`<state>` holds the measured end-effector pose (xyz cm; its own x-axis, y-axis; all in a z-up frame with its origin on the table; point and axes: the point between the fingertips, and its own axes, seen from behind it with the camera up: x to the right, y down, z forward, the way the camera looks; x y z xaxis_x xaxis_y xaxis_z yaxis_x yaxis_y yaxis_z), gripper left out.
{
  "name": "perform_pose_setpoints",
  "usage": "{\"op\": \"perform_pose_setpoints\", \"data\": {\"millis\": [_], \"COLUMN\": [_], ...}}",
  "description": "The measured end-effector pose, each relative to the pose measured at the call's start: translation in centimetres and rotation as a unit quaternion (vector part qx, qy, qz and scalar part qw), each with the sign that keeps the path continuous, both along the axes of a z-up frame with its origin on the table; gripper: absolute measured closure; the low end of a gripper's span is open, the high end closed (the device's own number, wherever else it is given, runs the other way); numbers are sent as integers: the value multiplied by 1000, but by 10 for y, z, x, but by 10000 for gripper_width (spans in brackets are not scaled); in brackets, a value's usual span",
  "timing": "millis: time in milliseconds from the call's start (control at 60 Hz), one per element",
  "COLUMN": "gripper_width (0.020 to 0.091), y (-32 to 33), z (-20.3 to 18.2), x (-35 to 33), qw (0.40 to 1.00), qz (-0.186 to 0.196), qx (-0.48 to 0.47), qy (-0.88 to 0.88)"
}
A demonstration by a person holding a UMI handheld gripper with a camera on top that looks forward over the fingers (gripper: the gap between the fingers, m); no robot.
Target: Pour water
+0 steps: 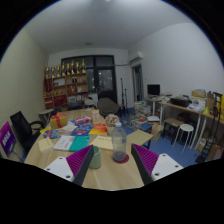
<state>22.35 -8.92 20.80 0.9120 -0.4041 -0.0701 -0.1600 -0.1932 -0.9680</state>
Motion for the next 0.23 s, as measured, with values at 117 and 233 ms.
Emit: {"op": "perform_pose_setpoints", "data": {"millis": [117,233], "gripper_width": [267,267], "y": [-43,-71], "z": [27,52], "x": [-58,-120], "qw": [1000,999], "qz": [-6,3], "qx": [-14,-40], "qy": [-8,-28]}}
